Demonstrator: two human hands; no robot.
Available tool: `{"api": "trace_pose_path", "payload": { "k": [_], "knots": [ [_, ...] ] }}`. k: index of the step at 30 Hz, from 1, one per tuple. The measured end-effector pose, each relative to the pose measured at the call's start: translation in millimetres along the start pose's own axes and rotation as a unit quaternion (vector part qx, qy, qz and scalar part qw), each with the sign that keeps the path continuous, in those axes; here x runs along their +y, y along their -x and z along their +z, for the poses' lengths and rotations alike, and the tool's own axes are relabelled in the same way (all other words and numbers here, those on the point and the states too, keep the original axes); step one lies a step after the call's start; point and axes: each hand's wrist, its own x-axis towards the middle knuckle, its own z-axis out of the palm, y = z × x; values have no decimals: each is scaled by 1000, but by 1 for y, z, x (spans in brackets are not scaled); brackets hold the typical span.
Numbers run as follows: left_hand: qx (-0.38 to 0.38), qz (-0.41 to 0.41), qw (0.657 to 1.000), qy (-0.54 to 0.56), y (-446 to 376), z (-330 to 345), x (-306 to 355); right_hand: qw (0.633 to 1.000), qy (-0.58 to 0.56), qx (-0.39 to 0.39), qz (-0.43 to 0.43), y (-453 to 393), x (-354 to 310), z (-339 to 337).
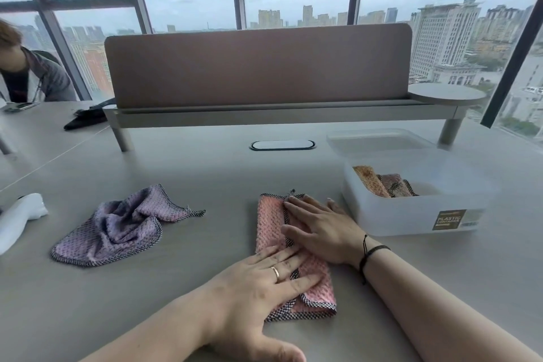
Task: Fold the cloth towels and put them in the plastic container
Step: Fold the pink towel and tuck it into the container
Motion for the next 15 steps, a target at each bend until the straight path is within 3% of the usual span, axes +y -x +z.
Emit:
{"api": "trace_pose_path", "payload": {
  "k": [8,10,12,15],
  "knots": [
    [-25,18,999,-11,1,0,0,999,27,5,32,-1,0,2],
    [-17,24,999,29,2,-1,-1,999,28,3,33,0,-2,3],
    [46,13,985,164,1,-4,-5,999,29,1,30,1,-2,2],
    [212,-68,928,300,-11,-6,-26,999,34,0,23,2,0,2]
  ]
}}
